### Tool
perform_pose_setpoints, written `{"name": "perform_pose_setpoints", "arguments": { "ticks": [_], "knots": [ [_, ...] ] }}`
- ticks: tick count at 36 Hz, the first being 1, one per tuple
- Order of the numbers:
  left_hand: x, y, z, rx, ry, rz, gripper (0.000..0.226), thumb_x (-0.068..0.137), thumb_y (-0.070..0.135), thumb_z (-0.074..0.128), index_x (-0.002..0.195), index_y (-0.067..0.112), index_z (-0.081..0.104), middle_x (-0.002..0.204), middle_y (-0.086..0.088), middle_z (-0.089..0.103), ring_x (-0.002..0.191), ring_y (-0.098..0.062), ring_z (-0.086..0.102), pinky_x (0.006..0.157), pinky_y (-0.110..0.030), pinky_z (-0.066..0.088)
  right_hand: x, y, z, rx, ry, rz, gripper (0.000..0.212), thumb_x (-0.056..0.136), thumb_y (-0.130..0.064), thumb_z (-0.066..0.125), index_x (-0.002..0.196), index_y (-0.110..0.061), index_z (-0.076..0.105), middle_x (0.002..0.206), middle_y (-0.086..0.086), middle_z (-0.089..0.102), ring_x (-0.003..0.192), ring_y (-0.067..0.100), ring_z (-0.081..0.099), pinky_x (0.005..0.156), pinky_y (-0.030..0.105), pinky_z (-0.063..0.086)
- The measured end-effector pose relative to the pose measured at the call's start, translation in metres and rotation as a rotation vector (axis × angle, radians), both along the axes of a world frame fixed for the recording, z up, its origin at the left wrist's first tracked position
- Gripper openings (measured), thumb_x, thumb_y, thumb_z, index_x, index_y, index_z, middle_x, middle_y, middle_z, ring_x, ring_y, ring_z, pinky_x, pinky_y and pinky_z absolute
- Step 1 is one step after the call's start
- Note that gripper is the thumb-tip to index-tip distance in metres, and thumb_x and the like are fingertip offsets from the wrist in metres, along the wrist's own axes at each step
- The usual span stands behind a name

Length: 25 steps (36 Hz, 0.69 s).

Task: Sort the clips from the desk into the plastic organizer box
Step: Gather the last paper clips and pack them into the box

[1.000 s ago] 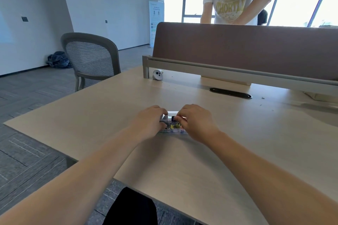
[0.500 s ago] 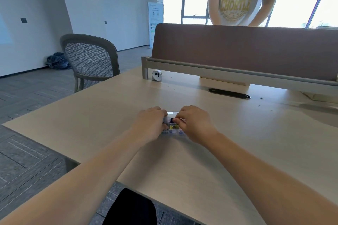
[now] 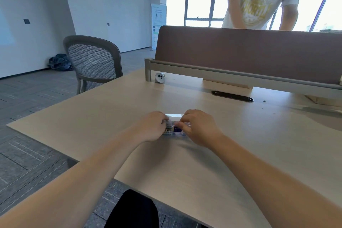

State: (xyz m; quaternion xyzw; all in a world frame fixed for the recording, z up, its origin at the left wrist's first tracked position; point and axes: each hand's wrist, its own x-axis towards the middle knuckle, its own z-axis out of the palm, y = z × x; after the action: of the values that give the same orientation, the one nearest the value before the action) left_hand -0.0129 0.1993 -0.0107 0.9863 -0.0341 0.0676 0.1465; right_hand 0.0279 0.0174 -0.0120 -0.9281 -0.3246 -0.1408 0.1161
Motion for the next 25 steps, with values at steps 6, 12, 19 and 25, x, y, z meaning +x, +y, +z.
{"name": "perform_pose_setpoints", "arguments": {
  "ticks": [6,12,19,25],
  "knots": [
    [0.004,-0.005,-0.005,0.004,-0.066,0.029,0.027,0.099,0.026,0.044,0.116,0.018,0.063,0.118,-0.004,0.062,0.105,-0.022,0.056,0.082,-0.027,0.039,0.005,-0.002,0.004,-0.054,-0.016,-0.080,0.035,0.101,-0.038,0.040,0.106,-0.020,0.069,0.105,-0.001,0.061,0.097,0.019,0.056,0.074,0.032,0.046],
    [0.004,-0.006,-0.008,0.036,-0.081,0.022,0.028,0.099,0.029,0.044,0.115,0.021,0.066,0.114,-0.003,0.067,0.104,-0.024,0.058,0.081,-0.027,0.041,0.008,-0.005,0.001,-0.081,0.069,-0.142,0.033,0.096,-0.044,0.047,0.103,-0.024,0.072,0.104,-0.001,0.065,0.093,0.020,0.060,0.077,0.035,0.051],
    [0.005,-0.003,-0.009,0.032,-0.023,-0.022,0.022,0.095,0.033,0.048,0.094,0.021,0.067,0.096,0.000,0.066,0.091,-0.023,0.060,0.080,-0.037,0.049,0.011,-0.009,0.001,-0.046,0.145,-0.123,0.035,0.091,-0.054,0.053,0.105,-0.028,0.072,0.104,-0.005,0.063,0.092,0.016,0.058,0.080,0.036,0.051],
    [0.000,-0.005,-0.009,0.078,-0.055,-0.068,0.016,0.083,0.030,0.060,0.098,0.025,0.062,0.106,0.001,0.058,0.099,-0.022,0.057,0.084,-0.037,0.049,0.012,-0.011,-0.002,-0.094,0.107,-0.052,0.047,0.080,-0.054,0.067,0.118,-0.027,0.063,0.114,-0.005,0.057,0.101,0.016,0.053,0.084,0.035,0.049]
  ]
}}
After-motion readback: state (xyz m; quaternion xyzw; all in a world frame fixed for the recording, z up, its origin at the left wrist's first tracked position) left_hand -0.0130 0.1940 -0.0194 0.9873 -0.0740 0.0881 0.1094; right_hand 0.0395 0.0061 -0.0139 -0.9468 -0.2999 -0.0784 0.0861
